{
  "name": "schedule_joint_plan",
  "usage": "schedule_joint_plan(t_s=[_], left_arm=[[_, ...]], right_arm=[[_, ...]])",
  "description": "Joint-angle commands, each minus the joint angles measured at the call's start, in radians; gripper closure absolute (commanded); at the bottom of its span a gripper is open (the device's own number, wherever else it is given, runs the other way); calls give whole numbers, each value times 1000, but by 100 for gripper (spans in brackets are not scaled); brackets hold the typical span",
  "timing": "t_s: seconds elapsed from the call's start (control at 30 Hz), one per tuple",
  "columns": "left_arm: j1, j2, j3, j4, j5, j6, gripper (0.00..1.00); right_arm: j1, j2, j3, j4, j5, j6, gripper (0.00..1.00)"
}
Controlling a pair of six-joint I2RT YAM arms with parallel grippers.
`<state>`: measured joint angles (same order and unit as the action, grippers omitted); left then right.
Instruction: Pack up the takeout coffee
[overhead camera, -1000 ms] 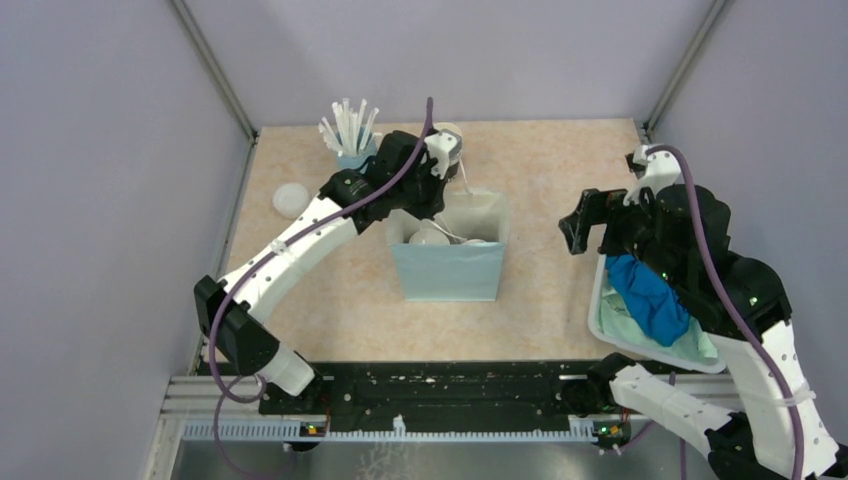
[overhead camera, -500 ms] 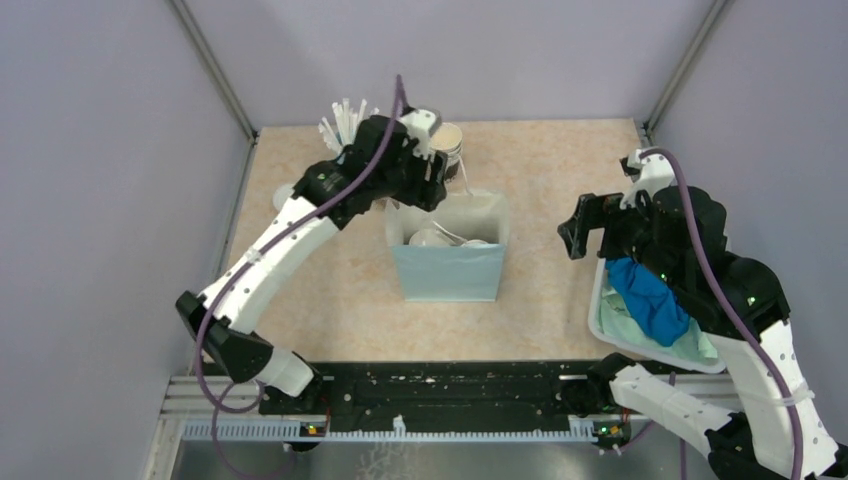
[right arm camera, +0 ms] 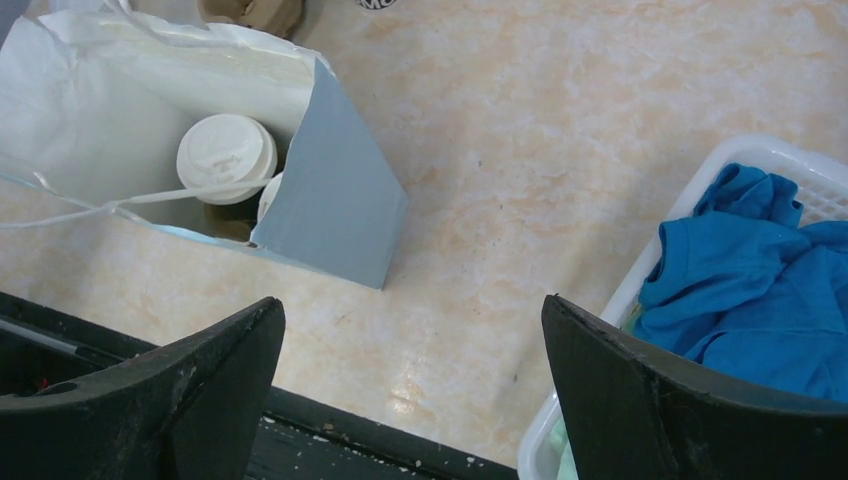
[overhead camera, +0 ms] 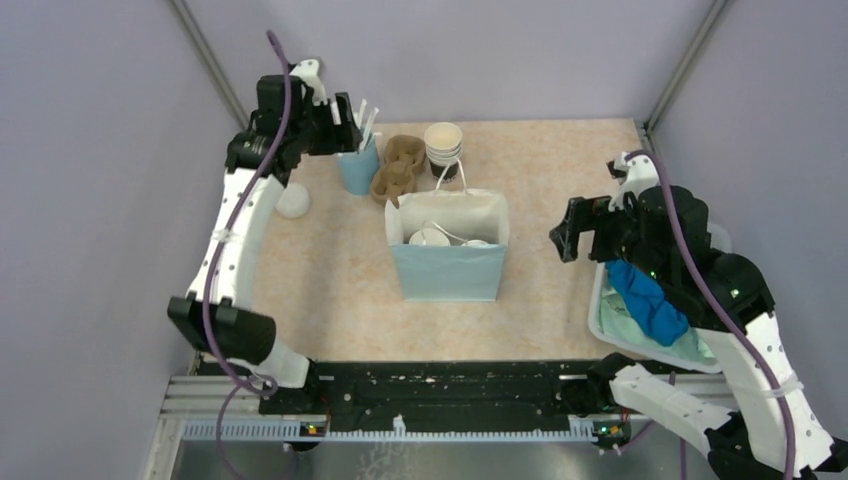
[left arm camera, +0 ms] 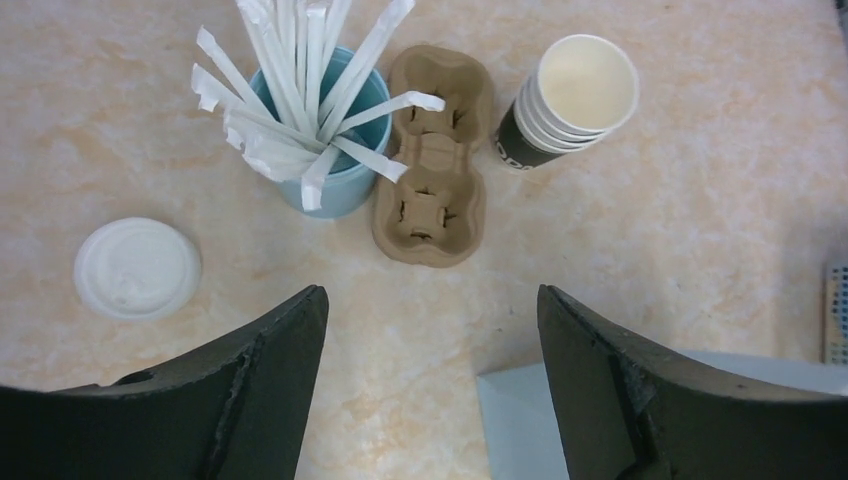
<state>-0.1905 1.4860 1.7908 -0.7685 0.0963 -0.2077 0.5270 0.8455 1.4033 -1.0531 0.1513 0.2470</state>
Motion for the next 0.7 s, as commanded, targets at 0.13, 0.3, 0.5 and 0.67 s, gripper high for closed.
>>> schedule_joint_plan(t_s=[0.13, 0.3, 0.5, 0.67], left_arm=[[25, 306, 164, 52, 77, 110, 26], [25, 413, 231, 57, 45, 139, 33], [23, 491, 268, 57, 21, 150, 43], [22, 518, 272, 55, 20, 143, 54]], right_arm=[[-6, 53, -33, 93, -14, -23, 1], [-6, 71, -55, 119, -19, -35, 1], [-5, 94, -59, 129, -15, -56, 1], [-5, 105, -61, 141, -14, -60, 1]])
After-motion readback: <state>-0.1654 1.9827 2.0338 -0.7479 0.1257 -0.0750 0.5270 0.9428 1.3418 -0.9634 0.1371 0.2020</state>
